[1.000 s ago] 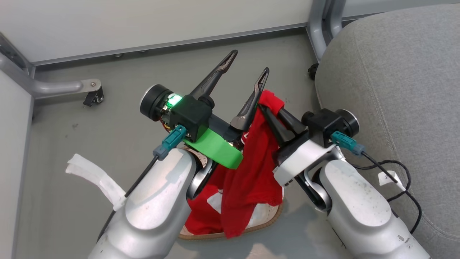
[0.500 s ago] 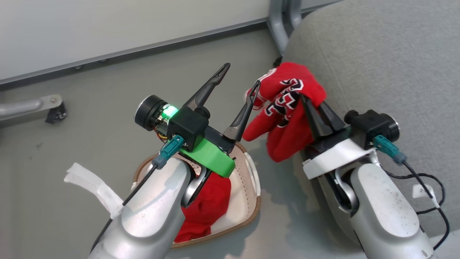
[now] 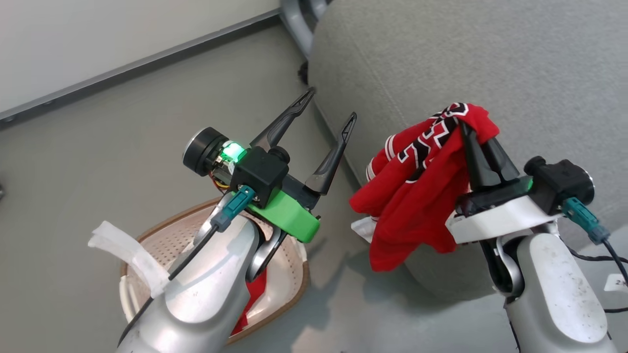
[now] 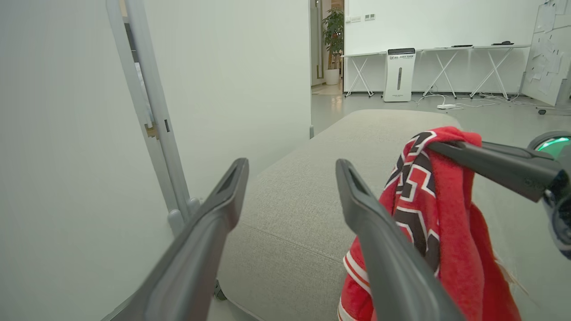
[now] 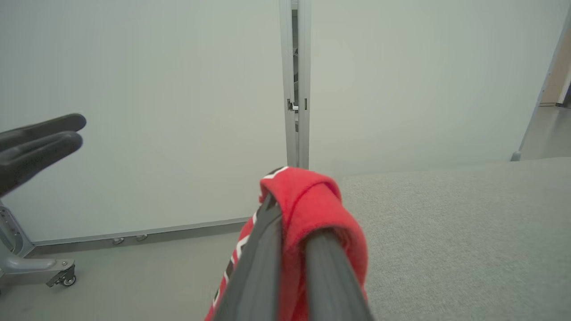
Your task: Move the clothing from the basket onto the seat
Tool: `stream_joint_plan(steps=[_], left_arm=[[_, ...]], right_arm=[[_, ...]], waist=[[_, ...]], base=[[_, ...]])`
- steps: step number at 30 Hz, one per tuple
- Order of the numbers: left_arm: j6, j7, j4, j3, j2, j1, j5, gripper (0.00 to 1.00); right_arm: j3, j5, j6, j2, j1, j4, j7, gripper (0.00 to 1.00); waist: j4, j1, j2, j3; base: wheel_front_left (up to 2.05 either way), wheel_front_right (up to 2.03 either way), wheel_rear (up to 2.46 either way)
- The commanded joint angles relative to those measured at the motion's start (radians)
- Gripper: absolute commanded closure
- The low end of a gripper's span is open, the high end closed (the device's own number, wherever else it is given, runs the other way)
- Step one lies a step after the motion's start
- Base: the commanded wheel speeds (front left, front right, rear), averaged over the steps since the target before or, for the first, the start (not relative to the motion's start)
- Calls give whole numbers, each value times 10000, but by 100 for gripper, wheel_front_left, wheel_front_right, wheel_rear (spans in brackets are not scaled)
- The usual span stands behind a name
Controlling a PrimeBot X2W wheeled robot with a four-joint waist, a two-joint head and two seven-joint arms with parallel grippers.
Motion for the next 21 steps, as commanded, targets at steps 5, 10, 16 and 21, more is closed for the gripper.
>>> stream_joint_plan(steps=[5,10,16,21], left_arm=[[-53,4,102,-79,133,-203,59,0],[-67,5,143,-128,145,-221,114,0],[-46,5,93,-67,186,-49,142,0],[6,6,26,38,266,56,206,0]], right_arm=[[-553,82,-3,-17,410,-314,-24,100],[-841,85,-3,-13,609,-452,-24,100],[-1068,-30,-3,-17,623,-535,-24,100],[-1305,-155,-3,-64,25,-705,-26,100]], waist=[[-1044,0,-1,372],[-1227,0,-1,435],[-1196,0,-1,474],[-1074,0,-1,670]], base=[[0,0,0],[0,0,0],[0,0,0],[0,0,0]])
